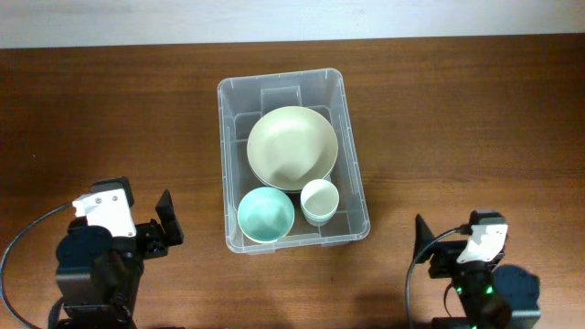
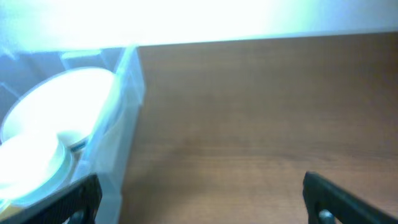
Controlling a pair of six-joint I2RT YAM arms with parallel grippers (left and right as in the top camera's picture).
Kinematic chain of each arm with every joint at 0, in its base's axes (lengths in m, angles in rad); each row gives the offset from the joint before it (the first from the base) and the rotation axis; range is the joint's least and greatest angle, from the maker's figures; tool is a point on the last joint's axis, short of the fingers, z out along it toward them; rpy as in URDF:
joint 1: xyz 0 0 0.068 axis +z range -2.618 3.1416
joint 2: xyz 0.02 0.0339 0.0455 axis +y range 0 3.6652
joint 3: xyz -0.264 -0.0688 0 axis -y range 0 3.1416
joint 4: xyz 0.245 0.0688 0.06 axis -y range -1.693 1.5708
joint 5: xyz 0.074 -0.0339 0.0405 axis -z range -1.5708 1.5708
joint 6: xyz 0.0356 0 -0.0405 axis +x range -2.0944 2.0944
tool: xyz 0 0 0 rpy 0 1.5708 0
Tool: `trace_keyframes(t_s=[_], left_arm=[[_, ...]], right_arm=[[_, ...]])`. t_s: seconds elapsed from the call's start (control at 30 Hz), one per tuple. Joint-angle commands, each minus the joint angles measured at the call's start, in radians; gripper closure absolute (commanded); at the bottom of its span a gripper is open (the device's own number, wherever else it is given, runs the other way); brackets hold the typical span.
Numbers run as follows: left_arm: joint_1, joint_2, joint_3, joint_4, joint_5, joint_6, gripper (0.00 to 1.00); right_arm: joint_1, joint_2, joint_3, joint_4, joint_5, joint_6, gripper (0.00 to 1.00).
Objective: Pack container
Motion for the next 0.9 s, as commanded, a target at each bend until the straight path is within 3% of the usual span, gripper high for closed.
trace_keyframes(t_s=[0.0, 0.2, 0.47, 0.57, 0.7, 0.87], left_arm=[[-0.004, -0.001, -0.006, 0.002, -0.007, -0.009, 0.0], [-0.004, -0.001, -0.006, 0.002, -0.007, -0.009, 0.0], [-0.004, -0.001, -0.006, 0.002, -0.007, -0.009, 0.0], [-0.004, -0.001, -0.006, 0.002, -0.007, -0.009, 0.0], [-0.004, -0.001, -0.006, 0.002, -0.007, -0.009, 0.0], [-0.004, -0.001, -0.006, 0.002, -0.007, -0.009, 0.0]], right_arm=[[0.035, -0.114, -0.091, 0.056, -0.018, 0.005, 0.01], [0.053, -0.108, -0.185, 0.271, 0.014, 0.0, 0.01], [0.053, -0.112, -0.421, 0.745, 0.117, -0.021, 0.01], [0.053, -0.112, -0.418, 0.702, 0.118, -0.101, 0.01], [0.053, -0.112, -0.418, 0.546, 0.096, -0.101, 0.01], [0.053, -0.108, -0.418, 0.548, 0.095, -0.101, 0.01]])
